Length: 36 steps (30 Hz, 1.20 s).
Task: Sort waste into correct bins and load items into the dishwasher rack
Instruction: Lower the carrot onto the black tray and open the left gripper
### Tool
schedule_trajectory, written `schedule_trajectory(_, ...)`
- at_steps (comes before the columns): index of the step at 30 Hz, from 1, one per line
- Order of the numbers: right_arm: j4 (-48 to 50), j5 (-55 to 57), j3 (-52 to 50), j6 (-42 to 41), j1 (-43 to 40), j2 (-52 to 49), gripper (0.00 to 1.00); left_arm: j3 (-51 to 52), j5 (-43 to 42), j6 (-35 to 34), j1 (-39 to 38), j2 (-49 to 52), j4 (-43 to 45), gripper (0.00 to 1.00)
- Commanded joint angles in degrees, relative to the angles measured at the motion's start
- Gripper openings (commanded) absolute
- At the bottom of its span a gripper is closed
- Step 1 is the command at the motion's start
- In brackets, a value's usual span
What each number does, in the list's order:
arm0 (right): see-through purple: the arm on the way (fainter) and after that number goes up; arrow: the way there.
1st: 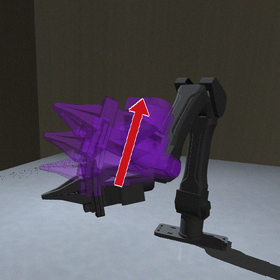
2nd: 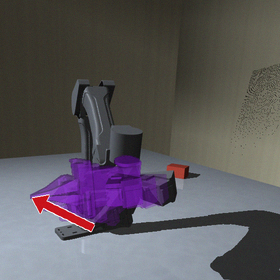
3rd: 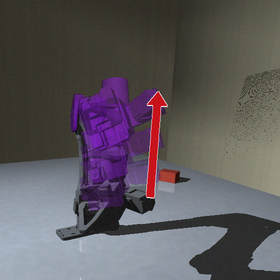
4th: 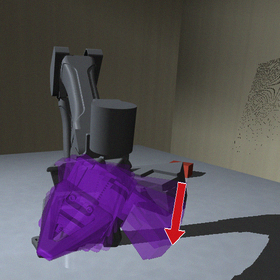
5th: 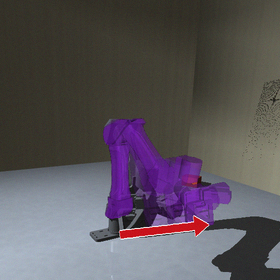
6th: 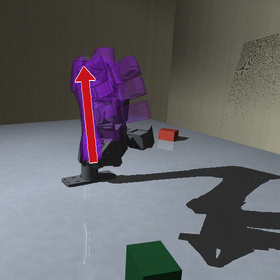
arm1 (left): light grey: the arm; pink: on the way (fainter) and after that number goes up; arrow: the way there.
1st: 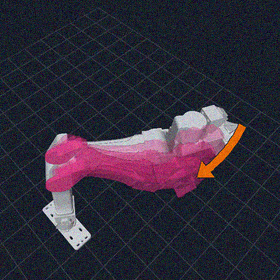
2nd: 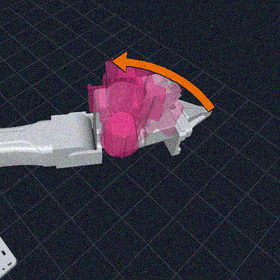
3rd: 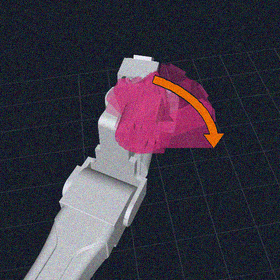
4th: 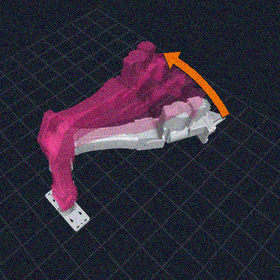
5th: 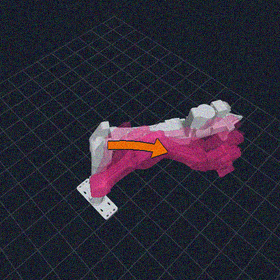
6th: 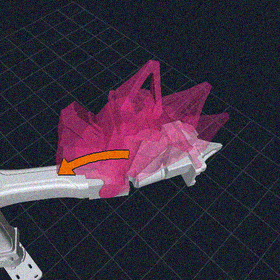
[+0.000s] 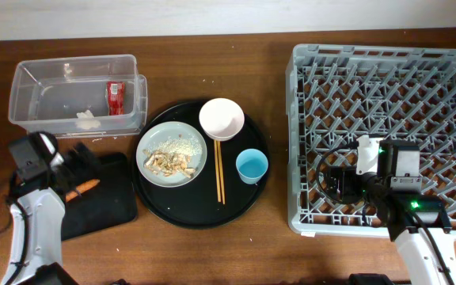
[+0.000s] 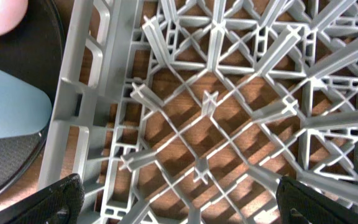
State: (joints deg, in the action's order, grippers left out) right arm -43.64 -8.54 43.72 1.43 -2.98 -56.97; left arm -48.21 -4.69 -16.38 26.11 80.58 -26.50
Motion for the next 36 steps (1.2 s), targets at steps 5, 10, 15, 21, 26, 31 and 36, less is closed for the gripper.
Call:
schedule_trajectory(5,0.0,-0.6,0.9,-0.5,0.3,0.0,0.98,0.6,6.7,-12.1,3.6,-0.7,-7.0,0.82)
schedule_trajectory(10,0.1,-0.6,0.9,-0.5,0.3,0.0,0.98,0.6,9.0,-12.5,7.4,7.5,-1.8,0.27)
schedule_trajectory(15,-0.3,-0.6,0.9,-0.5,0.3,0.0,0.98,0.6,9.0,-12.5,9.3,17.4,11.6,0.05)
schedule_trajectory(21,-0.3,-0.6,0.9,-0.5,0.3,0.0,0.98,0.6,7.3,-12.5,9.3,21.8,23.8,0.01)
schedule_trajectory(26,-0.3,-0.5,0.9,-0.5,0.3,0.0,0.98,0.5,0.9,-12.5,9.0,21.9,34.1,0.01)
schedule_trajectory(31,-0.3,-0.5,0.9,-0.5,0.3,0.0,0.98,0.5,-2.7,-12.5,8.5,21.9,40.1,0.14)
schedule_trajectory(36,-0.4,-0.5,0.9,-0.5,0.3,0.0,0.98,0.2,-5.2,-7.4,7.9,21.8,40.1,0.17)
